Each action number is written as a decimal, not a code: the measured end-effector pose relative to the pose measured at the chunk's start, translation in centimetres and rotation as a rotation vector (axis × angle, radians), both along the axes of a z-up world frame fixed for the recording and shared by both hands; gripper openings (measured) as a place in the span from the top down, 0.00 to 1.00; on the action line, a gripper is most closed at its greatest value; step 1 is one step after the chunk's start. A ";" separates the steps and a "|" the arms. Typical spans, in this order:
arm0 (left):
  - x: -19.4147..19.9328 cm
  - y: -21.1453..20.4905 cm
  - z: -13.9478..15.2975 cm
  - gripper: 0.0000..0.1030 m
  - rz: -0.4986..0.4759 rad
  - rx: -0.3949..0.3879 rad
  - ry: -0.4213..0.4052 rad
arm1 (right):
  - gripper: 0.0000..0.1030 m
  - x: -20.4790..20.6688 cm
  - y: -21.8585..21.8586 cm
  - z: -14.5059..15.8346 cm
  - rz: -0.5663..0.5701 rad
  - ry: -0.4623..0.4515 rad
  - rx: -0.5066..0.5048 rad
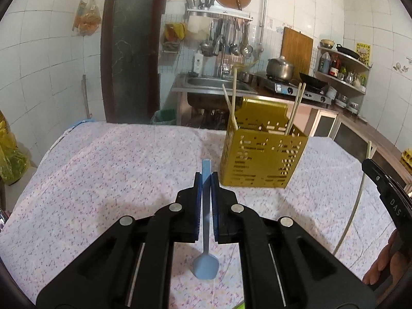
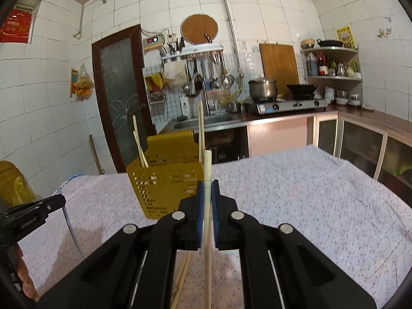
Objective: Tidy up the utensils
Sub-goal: 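Lift the knife and chopstick over the yellow holder and open both tools to drop them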
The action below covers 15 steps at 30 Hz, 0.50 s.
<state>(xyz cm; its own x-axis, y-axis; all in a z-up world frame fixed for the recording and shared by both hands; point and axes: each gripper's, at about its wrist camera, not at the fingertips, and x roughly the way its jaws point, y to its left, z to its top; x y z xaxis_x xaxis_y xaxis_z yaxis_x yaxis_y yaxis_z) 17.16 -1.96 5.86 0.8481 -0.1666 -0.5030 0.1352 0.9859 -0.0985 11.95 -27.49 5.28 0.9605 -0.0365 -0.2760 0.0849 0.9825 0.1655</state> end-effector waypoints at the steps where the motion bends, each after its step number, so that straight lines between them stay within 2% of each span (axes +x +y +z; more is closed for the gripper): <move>1: 0.1 -0.1 0.5 0.95 -0.003 -0.001 -0.015 | 0.94 -0.1 0.1 0.3 0.002 -0.011 -0.004; 7: 1.9 -1.5 4.4 0.95 -0.041 -0.006 -0.098 | 0.94 1.7 0.4 4.7 0.018 -0.123 -0.033; 11: 3.9 -3.0 9.2 0.95 -0.058 -0.029 -0.202 | 0.94 4.5 0.5 9.2 0.022 -0.211 -0.057; 15: 6.7 -5.1 13.2 0.95 -0.073 -0.044 -0.294 | 0.94 7.7 0.4 12.4 0.026 -0.279 -0.047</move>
